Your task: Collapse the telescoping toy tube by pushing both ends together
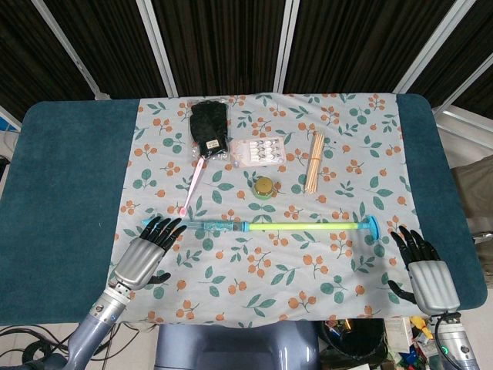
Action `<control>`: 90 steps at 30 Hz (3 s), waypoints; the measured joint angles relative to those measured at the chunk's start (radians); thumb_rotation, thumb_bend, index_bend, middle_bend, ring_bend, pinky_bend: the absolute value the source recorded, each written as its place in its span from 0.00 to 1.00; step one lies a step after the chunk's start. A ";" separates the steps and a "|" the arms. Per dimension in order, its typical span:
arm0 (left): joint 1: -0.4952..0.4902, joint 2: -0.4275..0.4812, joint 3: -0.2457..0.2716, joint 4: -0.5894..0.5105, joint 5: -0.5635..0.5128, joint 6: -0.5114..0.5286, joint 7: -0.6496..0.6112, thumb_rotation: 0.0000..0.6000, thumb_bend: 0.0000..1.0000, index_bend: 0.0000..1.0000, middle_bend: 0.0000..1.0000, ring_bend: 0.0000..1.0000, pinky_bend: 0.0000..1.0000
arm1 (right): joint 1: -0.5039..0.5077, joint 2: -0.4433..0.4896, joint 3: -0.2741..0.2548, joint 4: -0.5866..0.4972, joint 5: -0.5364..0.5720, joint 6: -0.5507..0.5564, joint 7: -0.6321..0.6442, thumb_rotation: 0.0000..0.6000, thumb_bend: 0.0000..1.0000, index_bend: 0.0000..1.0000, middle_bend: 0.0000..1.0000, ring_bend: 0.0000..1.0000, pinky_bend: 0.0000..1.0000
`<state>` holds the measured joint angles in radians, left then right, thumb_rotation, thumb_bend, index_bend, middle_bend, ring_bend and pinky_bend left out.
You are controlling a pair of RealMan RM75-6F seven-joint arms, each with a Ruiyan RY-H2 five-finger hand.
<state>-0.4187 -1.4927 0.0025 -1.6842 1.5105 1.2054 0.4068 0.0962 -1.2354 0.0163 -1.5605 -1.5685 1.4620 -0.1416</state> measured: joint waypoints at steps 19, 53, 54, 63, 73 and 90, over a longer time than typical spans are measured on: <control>-0.030 -0.004 -0.057 0.026 -0.080 -0.042 0.036 1.00 0.09 0.03 0.00 0.00 0.01 | 0.000 -0.001 0.001 -0.005 0.005 -0.004 0.000 1.00 0.12 0.00 0.00 0.00 0.15; -0.247 -0.118 -0.171 0.212 -0.238 -0.224 -0.005 1.00 0.10 0.09 0.04 0.00 0.05 | 0.005 -0.001 0.008 -0.011 0.032 -0.023 0.005 1.00 0.12 0.00 0.00 0.00 0.15; -0.245 -0.116 -0.166 0.199 -0.229 -0.216 -0.004 1.00 0.10 0.09 0.04 0.00 0.05 | 0.004 0.000 0.007 -0.012 0.032 -0.022 0.007 1.00 0.12 0.00 0.00 0.00 0.15; -0.234 -0.087 -0.162 0.146 -0.279 -0.172 0.081 1.00 0.12 0.22 0.25 0.03 0.09 | 0.004 -0.001 0.004 -0.015 0.027 -0.022 0.005 1.00 0.12 0.00 0.00 0.00 0.15; -0.252 -0.095 -0.162 0.243 -0.417 -0.224 0.156 1.00 0.17 0.31 0.31 0.06 0.09 | 0.004 0.001 0.005 -0.014 0.029 -0.022 0.011 1.00 0.12 0.00 0.00 0.00 0.15; -0.264 -0.106 -0.142 0.289 -0.493 -0.230 0.186 1.00 0.23 0.43 0.33 0.07 0.09 | 0.002 0.003 0.006 -0.018 0.030 -0.019 0.015 1.00 0.12 0.00 0.00 0.00 0.15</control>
<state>-0.6830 -1.5989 -0.1391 -1.3954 1.0170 0.9756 0.5932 0.0983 -1.2320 0.0219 -1.5786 -1.5384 1.4434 -0.1265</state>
